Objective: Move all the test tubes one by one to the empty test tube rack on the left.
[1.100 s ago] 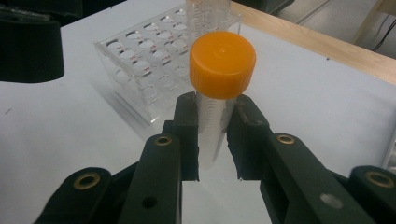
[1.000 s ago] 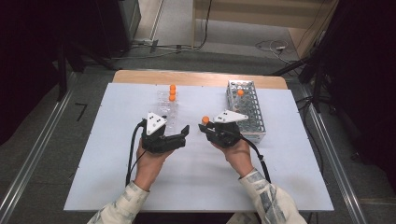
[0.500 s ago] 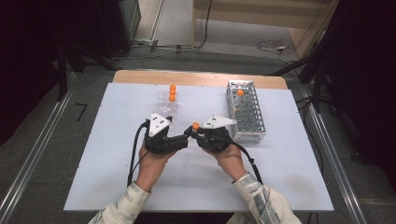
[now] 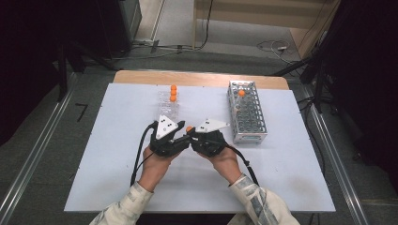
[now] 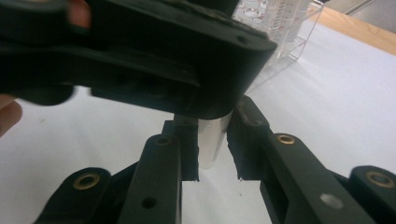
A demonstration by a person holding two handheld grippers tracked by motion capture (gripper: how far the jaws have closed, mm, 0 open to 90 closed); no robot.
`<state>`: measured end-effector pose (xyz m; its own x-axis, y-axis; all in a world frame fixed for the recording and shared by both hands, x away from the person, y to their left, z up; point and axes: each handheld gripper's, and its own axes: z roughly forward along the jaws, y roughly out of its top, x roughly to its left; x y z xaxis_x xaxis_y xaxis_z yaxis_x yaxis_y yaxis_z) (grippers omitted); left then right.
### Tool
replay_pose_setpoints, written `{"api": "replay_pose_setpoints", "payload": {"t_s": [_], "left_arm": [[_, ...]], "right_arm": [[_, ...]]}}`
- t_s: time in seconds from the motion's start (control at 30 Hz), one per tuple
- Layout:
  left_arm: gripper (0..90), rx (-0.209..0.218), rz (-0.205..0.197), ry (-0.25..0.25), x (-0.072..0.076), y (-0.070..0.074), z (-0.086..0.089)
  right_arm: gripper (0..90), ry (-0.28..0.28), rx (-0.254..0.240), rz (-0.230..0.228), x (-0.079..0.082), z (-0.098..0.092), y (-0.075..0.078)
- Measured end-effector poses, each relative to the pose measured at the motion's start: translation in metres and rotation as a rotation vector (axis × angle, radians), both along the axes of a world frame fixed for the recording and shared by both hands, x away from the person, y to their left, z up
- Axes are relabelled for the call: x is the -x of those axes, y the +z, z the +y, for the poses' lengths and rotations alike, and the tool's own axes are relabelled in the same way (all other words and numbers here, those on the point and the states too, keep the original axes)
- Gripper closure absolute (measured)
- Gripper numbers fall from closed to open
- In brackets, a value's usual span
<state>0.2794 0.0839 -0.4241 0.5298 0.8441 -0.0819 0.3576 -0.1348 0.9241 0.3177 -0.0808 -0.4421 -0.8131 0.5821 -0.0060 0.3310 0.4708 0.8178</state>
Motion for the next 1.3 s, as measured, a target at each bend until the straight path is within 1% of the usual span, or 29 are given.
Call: {"api": "replay_pose_setpoints", "payload": {"t_s": [0.1,0.27,0.37,0.43,0.5,0.73,0.77,0.8,0.87,0.9,0.97,1.03,1.1,1.17,1.3], "left_arm": [[59.9,-0.013,-0.002,-0.009,0.0,-0.001,-0.001],[63.7,-0.025,-0.007,-0.012,-0.001,-0.003,-0.003],[64.8,-0.043,-0.019,-0.008,0.0,-0.004,-0.004],[68.2,-0.044,-0.024,-0.01,0.0,-0.005,-0.005],[69.3,-0.05,-0.031,-0.006,0.0,-0.005,-0.005],[70.3,-0.035,-0.029,-0.008,0.0,-0.004,-0.005],[70.3,-0.035,-0.029,-0.008,0.0,-0.004,-0.005],[70.3,-0.032,-0.03,-0.008,-0.001,-0.003,-0.004],[70.3,-0.023,-0.028,0.0,-0.002,-0.002,-0.002],[70.3,-0.017,-0.03,0.005,-0.003,-0.001,-0.001],[70.3,-0.005,-0.027,0.011,-0.005,0.0,0.001],[70.4,0.009,-0.026,0.017,-0.007,0.002,0.002],[70.3,0.007,-0.024,0.017,-0.008,0.002,0.001],[70.3,0.001,-0.022,0.018,-0.008,0.003,0.0],[70.3,0.01,-0.025,0.022,-0.01,0.007,0.0]], "right_arm": [[72.3,0.002,0.002,-0.002,0.0,0.001,0.0],[72.3,-0.002,0.001,0.0,-0.001,0.0,0.0],[72.3,0.0,0.004,0.003,-0.001,0.0,-0.001],[72.4,0.001,0.006,0.005,-0.001,0.0,-0.001],[72.3,-0.001,0.006,0.005,-0.002,0.0,-0.001],[71.6,-0.004,0.004,0.006,-0.001,-0.001,0.0],[69.8,-0.004,0.005,0.005,-0.001,-0.001,0.0],[63.7,-0.005,0.01,0.005,-0.001,-0.001,-0.001],[49.4,-0.007,0.022,0.021,-0.003,-0.003,-0.002],[44.2,-0.012,0.026,0.029,-0.004,-0.004,-0.002],[37.4,-0.03,0.023,0.04,-0.007,-0.009,-0.002],[33.7,-0.047,0.025,0.043,-0.01,-0.013,-0.002],[29.8,-0.066,0.033,0.049,-0.013,-0.018,-0.003],[25.2,-0.086,0.028,0.058,-0.015,-0.023,-0.005],[20.1,-0.11,0.031,0.05,-0.015,-0.031,-0.007]]}}
